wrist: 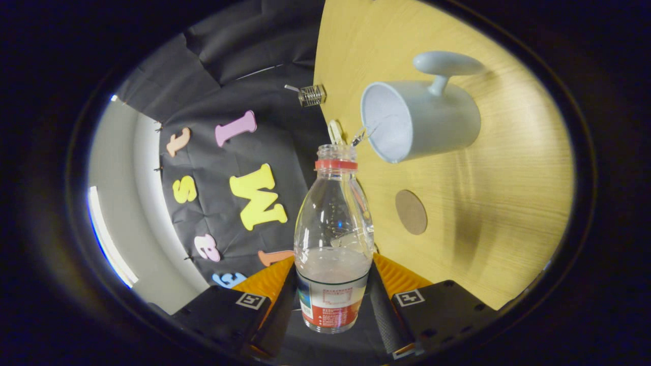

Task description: Take the bottle from table, then pour the juice into the cup, finally place the bottle on the coaster

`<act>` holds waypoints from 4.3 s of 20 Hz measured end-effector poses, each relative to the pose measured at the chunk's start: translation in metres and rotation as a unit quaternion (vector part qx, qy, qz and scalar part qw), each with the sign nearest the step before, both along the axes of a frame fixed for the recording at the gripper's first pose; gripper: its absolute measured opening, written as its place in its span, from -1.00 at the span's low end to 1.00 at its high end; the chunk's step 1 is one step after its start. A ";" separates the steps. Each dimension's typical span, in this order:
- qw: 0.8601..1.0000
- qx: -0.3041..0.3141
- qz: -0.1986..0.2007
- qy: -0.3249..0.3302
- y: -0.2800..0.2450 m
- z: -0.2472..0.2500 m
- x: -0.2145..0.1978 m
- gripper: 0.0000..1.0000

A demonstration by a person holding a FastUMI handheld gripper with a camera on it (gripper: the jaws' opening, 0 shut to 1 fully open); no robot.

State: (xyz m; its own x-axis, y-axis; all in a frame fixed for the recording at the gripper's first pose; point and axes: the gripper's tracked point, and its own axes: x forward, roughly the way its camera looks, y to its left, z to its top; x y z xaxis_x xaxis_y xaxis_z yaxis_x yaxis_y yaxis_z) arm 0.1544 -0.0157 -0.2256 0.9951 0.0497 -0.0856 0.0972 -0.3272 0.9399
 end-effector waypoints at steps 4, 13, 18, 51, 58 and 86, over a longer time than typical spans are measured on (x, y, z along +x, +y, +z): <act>1.000 0.009 0.004 -0.002 0.002 0.004 0.002 0.54; 0.998 0.049 0.005 -0.029 0.012 0.017 0.007 0.54; 0.996 0.076 -0.003 -0.037 0.004 0.036 0.007 0.54; 0.987 0.146 -0.010 -0.061 -0.016 0.072 0.010 0.54; 0.996 0.007 -0.014 -0.085 -0.016 0.072 0.010 0.54; 0.615 -0.788 0.025 -0.023 0.025 0.182 0.005 0.57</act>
